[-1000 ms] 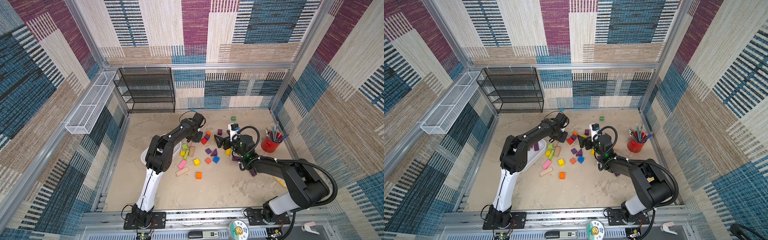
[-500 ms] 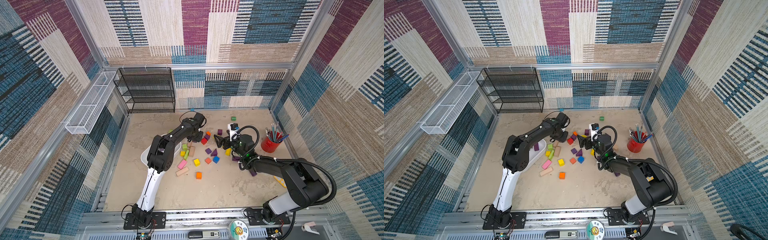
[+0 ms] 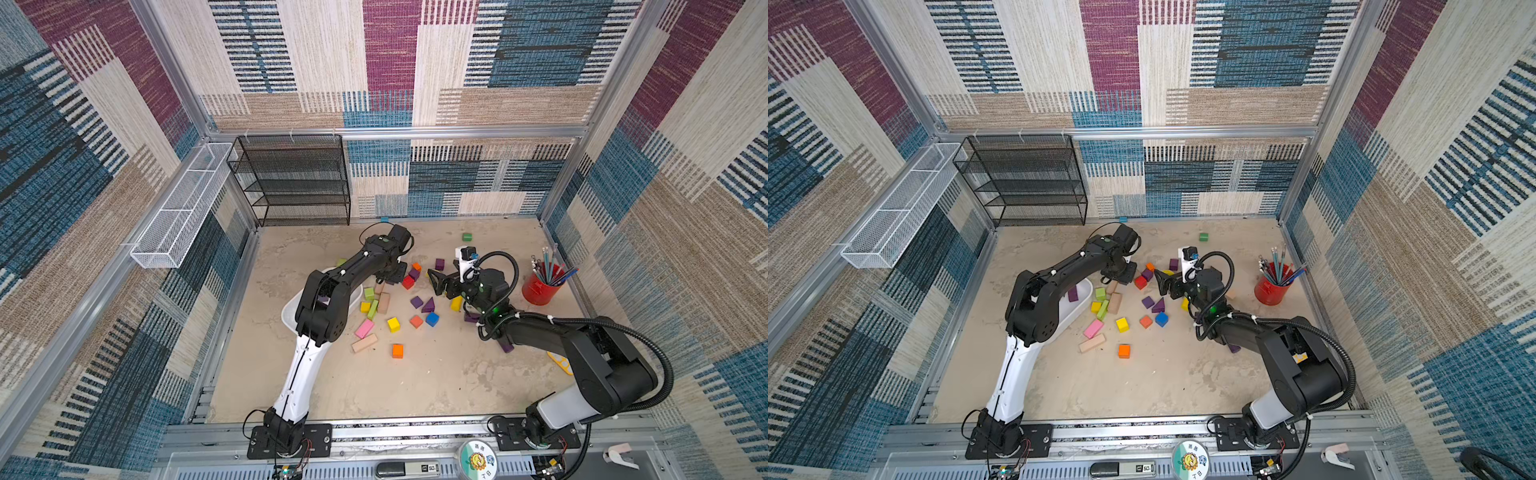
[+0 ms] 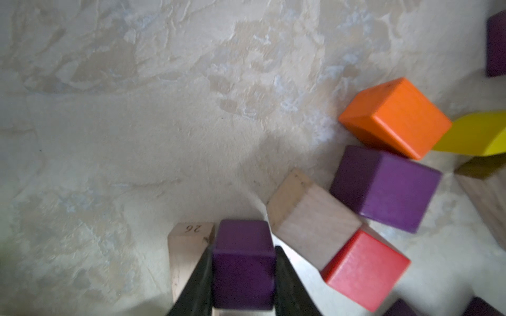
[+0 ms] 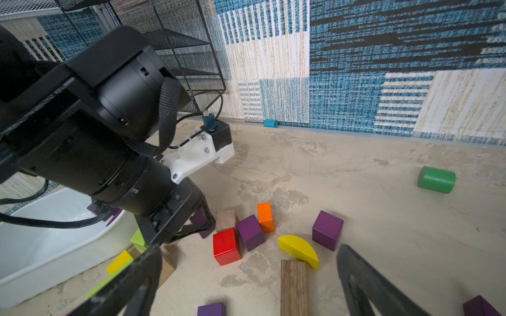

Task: Pick purple bricks into the storage bin
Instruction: Pick up the building block from the center of the board.

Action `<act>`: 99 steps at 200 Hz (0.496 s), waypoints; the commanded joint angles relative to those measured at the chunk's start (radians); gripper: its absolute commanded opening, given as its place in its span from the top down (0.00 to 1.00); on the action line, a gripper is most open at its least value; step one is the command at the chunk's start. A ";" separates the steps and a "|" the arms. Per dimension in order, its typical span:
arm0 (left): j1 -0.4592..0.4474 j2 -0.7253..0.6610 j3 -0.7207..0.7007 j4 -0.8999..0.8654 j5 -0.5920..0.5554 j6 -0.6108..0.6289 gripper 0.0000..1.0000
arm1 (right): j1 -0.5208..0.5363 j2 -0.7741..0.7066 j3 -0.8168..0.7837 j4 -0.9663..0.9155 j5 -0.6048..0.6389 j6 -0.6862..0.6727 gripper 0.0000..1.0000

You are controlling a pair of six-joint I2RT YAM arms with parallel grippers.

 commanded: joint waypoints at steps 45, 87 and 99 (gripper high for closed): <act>-0.005 -0.023 0.014 -0.016 0.001 -0.006 0.74 | 0.000 -0.003 -0.004 0.033 0.000 0.001 0.00; -0.006 -0.059 -0.012 -0.020 -0.007 -0.018 0.74 | 0.001 -0.003 -0.005 0.033 -0.001 0.001 0.00; -0.006 -0.070 -0.023 -0.021 -0.008 -0.021 0.74 | 0.000 -0.004 -0.005 0.032 -0.001 0.000 0.00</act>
